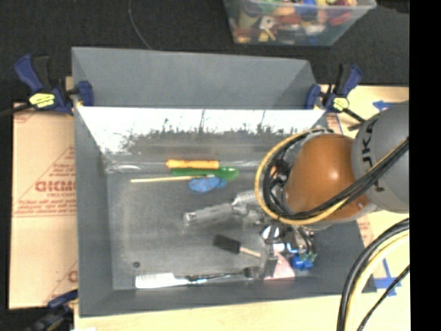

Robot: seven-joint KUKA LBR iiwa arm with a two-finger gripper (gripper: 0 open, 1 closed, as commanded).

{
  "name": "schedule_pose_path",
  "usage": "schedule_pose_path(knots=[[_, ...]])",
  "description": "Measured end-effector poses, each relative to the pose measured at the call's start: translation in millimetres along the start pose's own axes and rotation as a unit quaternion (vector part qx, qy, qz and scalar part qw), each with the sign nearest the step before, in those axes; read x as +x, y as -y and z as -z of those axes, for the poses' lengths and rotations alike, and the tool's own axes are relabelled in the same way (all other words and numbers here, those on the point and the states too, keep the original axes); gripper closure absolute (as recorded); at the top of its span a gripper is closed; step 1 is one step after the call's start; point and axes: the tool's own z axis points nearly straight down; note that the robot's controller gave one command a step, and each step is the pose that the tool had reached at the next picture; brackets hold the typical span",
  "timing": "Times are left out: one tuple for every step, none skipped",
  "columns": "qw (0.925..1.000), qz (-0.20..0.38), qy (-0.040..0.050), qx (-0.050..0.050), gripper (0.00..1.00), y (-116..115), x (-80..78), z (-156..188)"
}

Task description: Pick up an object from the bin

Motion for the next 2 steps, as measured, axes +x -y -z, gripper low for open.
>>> schedule_pose_path(knots=[[0.9939, -0.110, -0.0053, -0.001, 0.00, -19, 3.4, -30], [0.9971, -0.076, 0.0016, 0.000, 0.00, 4, -1.4, -59]])
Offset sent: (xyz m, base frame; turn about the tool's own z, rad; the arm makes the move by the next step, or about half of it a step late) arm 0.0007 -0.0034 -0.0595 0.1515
